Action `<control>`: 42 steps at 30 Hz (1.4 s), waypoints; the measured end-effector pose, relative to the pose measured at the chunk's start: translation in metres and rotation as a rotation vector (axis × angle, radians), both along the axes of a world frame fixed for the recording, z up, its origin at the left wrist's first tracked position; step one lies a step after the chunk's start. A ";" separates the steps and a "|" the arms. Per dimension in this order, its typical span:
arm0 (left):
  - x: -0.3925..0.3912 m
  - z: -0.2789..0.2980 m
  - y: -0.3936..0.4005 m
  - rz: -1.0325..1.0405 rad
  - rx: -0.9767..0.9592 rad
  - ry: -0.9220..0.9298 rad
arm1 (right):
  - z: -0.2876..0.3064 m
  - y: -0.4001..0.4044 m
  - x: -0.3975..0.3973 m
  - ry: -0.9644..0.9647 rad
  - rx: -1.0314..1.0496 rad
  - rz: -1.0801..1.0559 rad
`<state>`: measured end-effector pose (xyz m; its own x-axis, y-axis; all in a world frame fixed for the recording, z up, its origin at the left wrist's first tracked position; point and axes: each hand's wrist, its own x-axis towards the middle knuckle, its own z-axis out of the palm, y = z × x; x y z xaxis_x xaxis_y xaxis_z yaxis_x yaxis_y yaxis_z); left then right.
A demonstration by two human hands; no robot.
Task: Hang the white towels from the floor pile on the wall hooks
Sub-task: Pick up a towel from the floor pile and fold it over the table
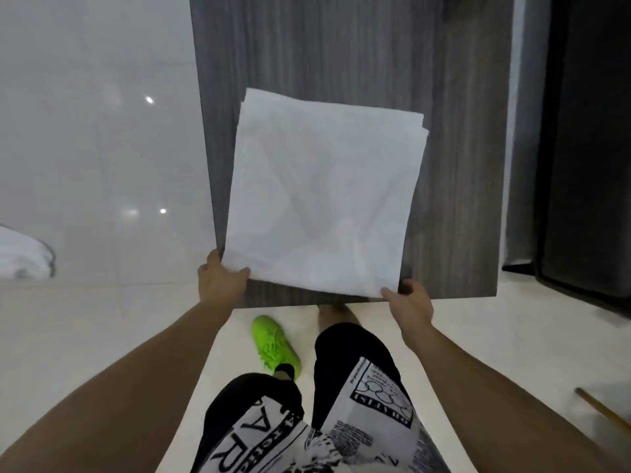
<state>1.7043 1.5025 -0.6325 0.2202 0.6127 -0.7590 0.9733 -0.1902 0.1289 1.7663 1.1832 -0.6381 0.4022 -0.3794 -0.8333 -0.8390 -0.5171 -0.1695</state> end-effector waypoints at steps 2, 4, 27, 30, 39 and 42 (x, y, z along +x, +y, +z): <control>-0.004 -0.007 -0.001 0.061 -0.015 -0.021 | -0.006 0.006 -0.008 -0.060 0.057 -0.154; -0.006 -0.011 0.002 0.163 -0.104 -0.026 | -0.010 0.010 -0.008 -0.036 0.170 -0.263; -0.040 0.237 0.147 0.316 -0.141 -0.606 | 0.229 0.101 0.016 -0.539 0.314 0.151; -0.059 0.295 0.180 0.345 -0.105 -0.728 | 0.284 0.132 0.023 -0.623 0.406 0.233; -0.162 0.428 0.266 0.481 0.137 -0.955 | 0.407 0.289 0.040 -0.651 0.773 0.560; -0.211 0.450 0.291 0.647 0.255 -0.987 | 0.428 0.355 0.037 -0.654 0.837 0.702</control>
